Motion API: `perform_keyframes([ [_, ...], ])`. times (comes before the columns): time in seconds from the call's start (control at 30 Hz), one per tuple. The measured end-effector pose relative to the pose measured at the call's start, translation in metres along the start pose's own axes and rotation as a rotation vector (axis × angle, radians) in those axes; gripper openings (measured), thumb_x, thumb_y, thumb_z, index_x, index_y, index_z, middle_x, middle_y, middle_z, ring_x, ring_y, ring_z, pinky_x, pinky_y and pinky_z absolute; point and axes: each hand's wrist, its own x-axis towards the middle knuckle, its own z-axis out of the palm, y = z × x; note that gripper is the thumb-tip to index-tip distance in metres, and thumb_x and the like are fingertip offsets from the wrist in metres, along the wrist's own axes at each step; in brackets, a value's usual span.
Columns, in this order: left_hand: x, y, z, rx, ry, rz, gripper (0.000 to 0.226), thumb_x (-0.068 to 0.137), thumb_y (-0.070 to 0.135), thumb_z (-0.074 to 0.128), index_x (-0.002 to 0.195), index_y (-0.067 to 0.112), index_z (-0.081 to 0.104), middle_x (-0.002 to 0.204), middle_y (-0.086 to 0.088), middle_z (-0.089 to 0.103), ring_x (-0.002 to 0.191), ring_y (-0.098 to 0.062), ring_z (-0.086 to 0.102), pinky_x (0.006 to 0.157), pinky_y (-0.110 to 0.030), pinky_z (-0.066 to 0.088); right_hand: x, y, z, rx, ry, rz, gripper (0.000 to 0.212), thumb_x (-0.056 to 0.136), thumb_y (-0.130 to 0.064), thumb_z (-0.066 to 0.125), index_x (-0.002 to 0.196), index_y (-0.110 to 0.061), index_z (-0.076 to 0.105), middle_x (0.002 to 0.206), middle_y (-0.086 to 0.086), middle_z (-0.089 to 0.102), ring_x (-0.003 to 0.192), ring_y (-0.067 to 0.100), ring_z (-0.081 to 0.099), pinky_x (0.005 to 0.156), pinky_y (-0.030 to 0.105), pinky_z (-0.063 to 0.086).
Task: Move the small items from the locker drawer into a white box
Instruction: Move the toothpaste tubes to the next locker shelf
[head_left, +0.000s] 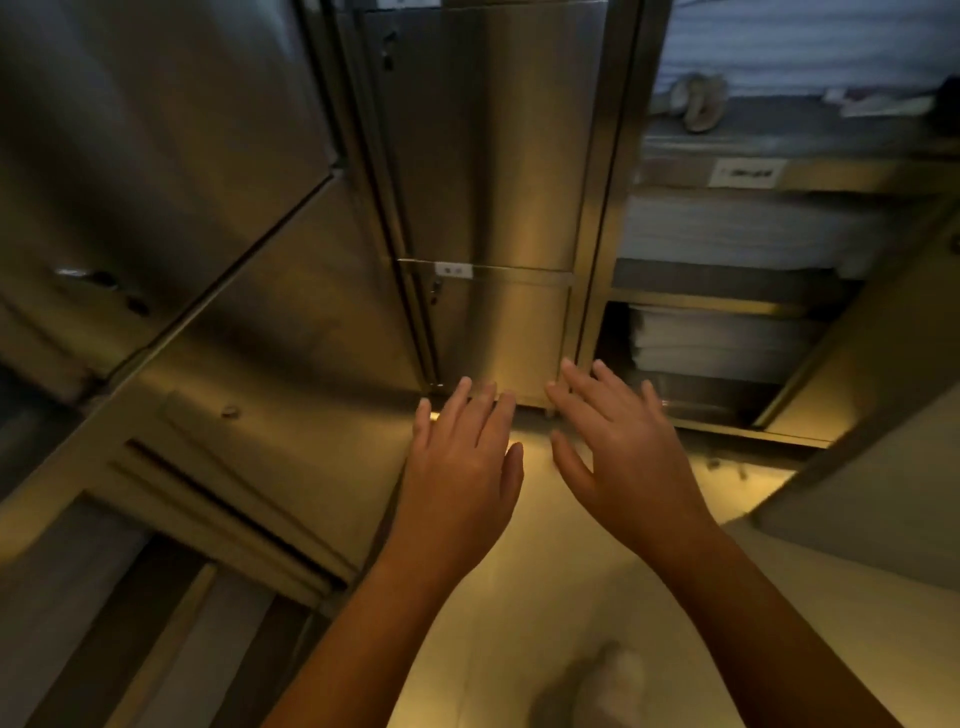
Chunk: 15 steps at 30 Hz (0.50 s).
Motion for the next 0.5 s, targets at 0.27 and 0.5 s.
perform_keyframes([
  [0.27,0.125,0.083,0.079,-0.073,0.006,0.095,0.044,0.084,0.013,0.065,0.125,0.002,0.054,0.127,-0.017,0.056,0.124,-0.034,0.046,0.101,-0.054,0.02,0.052,0.143,-0.049,-0.084,0.035,0.073,0.044,0.086,-0.016,0.061,0.129,-0.01,0.051,0.138,0.012,0.047,0.131,0.032,0.036,0.103,0.049,0.017],
  [0.5,0.212,0.137,0.128,-0.115,-0.008,0.157,0.043,0.085,0.014,0.064,0.125,0.003,0.054,0.128,-0.017,0.055,0.125,-0.034,0.045,0.102,-0.052,0.018,0.088,0.239,-0.078,-0.131,0.1,0.142,0.043,0.081,-0.012,0.068,0.122,-0.007,0.058,0.131,0.016,0.053,0.124,0.037,0.045,0.098,0.053,0.023],
])
